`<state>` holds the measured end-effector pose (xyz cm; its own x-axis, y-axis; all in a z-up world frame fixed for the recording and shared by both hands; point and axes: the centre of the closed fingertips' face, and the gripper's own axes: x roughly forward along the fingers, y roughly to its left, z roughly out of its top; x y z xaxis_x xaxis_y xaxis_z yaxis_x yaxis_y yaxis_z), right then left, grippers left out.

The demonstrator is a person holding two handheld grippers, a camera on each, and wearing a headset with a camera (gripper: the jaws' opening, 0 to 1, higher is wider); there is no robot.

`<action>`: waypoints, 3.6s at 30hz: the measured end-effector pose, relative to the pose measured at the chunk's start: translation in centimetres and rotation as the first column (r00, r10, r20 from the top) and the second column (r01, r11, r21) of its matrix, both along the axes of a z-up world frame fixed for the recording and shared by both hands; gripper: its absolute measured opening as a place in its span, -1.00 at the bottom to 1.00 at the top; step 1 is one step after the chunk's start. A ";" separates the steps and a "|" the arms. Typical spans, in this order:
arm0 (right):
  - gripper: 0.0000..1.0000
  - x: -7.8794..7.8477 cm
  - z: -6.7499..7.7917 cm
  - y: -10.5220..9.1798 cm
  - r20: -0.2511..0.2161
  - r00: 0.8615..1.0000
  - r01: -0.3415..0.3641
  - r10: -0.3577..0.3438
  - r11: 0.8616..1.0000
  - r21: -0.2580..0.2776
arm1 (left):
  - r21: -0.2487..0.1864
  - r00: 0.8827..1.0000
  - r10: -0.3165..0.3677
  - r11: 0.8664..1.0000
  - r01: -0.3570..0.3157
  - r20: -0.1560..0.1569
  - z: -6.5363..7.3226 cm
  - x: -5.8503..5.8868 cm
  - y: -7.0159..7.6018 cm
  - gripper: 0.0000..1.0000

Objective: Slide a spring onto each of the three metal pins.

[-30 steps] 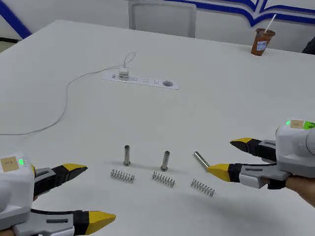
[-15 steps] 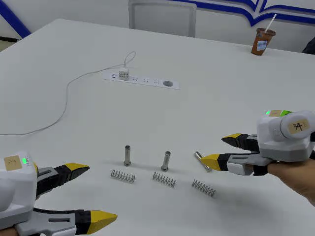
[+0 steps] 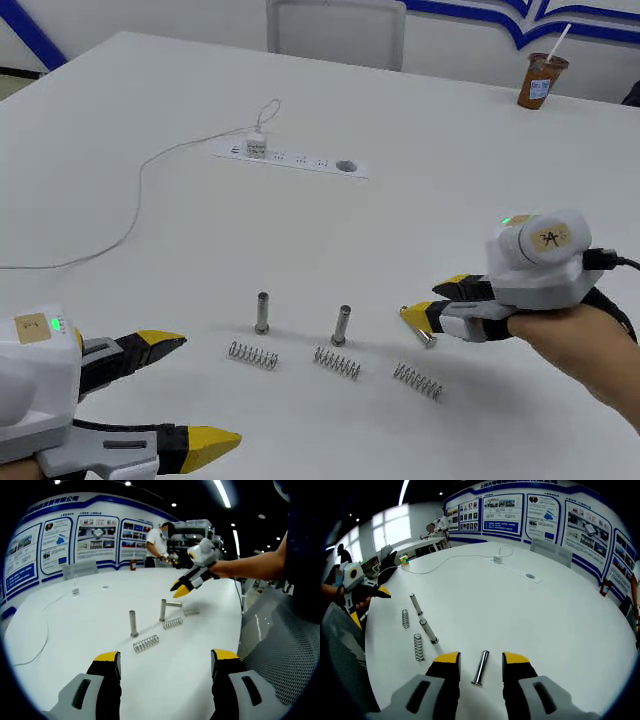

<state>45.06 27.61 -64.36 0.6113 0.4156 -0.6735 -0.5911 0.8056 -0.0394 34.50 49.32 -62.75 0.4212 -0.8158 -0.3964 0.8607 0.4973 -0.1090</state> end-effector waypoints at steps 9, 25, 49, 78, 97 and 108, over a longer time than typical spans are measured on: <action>-0.49 0.7 -1.6 0.2 -0.051 0.998 0.031 -0.033 0.999 -0.038 | 0.002 1.000 0.002 1.000 -0.002 -0.010 -0.3 -0.1 0.0 0.47; -0.65 1.2 -3.3 0.4 -0.111 0.992 0.061 -0.067 0.997 -0.054 | 0.001 1.000 0.007 1.000 -0.007 -0.025 -0.7 -0.2 0.3 0.44; -0.80 1.5 -4.1 0.2 -0.160 0.980 0.111 -0.119 0.992 -0.058 | 0.000 0.999 0.011 1.000 -0.011 -0.033 -1.0 0.0 0.5 0.42; -0.82 -0.2 -0.7 0.4 -0.097 0.987 0.124 -0.127 0.992 -0.036 | 0.009 1.000 -0.003 1.000 0.003 -0.020 -0.5 0.1 0.2 0.39; -0.82 -1.7 0.8 0.3 -0.053 0.992 0.111 -0.111 0.994 -0.013 | 0.019 1.000 -0.019 1.000 0.019 -0.004 0.1 -0.4 -0.3 0.38; -0.82 -2.8 0.5 -0.1 -0.057 0.992 0.109 -0.110 0.994 -0.011 | 0.023 1.000 -0.022 1.000 0.022 -0.002 0.0 -0.5 -0.4 0.38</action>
<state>42.30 27.54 -63.82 0.6133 0.3428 -0.7116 -0.5008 0.8654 -0.0148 34.03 48.91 -62.70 0.4026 -0.8155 -0.4158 0.8712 0.4808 -0.0994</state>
